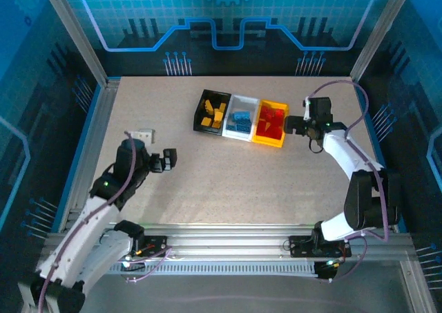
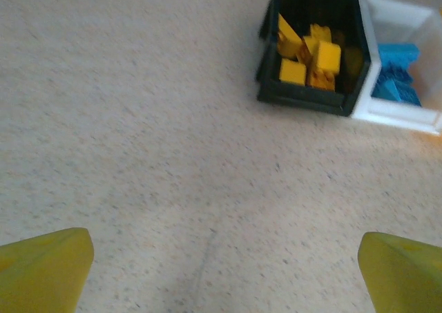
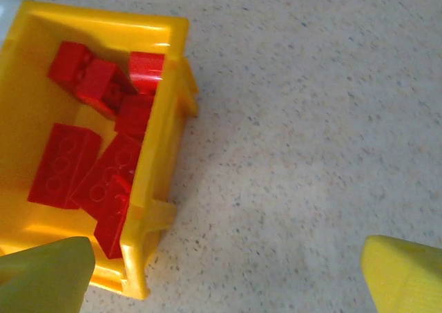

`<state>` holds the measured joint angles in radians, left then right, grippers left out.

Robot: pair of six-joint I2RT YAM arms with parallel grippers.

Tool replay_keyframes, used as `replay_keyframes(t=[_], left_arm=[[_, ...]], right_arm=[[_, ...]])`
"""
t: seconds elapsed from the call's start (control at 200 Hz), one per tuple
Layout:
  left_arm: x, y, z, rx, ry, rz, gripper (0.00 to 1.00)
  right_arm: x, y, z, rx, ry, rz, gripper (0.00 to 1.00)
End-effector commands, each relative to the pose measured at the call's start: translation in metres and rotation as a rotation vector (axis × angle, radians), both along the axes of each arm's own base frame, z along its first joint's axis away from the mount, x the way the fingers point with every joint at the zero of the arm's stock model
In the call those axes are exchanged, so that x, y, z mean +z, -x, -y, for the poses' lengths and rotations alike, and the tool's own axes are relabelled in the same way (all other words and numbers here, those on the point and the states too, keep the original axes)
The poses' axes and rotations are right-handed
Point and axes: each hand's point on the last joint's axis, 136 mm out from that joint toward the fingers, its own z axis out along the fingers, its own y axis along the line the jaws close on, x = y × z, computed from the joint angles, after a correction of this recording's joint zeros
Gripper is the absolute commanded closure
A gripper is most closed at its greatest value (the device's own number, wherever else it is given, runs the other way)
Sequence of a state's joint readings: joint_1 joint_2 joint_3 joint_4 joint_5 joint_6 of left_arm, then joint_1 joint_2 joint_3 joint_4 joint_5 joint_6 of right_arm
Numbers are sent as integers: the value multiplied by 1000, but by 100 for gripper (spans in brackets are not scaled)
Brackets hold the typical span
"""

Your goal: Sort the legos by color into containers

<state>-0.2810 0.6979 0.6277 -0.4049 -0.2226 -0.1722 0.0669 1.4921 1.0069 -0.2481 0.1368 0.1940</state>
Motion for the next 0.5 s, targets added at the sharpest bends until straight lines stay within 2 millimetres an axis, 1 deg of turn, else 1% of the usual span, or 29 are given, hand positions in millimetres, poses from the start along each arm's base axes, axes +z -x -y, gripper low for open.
replay_keyframes(t=[0.0,0.075,0.13,0.16,0.165,0.185,0.25,0.31,0.38,0.395,0.49], left_arm=[[26,-8,-34,169,-46,210,1],[25,-6,-46,226,-62,229,1],[21,-7,-49,229,-80,211,1],[19,-8,-50,232,-87,199,1],[18,-8,-50,233,-88,198,1],[17,-9,-51,236,-90,192,1],[11,-12,-55,258,-98,183,1],[4,-16,-61,285,-105,168,1],[-2,-22,-65,304,-118,154,1],[-3,-23,-66,310,-121,152,1],[-13,-34,-74,344,-131,143,1]], right_arm=[[5,-29,-14,127,66,174,0],[-11,-29,-7,130,114,153,0],[-21,-25,-3,130,121,127,0],[-20,-25,-1,128,119,136,0],[-26,-22,-1,128,119,126,0],[-32,-18,0,129,115,122,0],[-41,-13,0,139,107,135,0],[-45,-13,3,125,95,144,0],[-48,-11,2,123,81,168,0],[-44,-14,1,127,81,195,1],[-44,-9,-6,159,83,234,1]])
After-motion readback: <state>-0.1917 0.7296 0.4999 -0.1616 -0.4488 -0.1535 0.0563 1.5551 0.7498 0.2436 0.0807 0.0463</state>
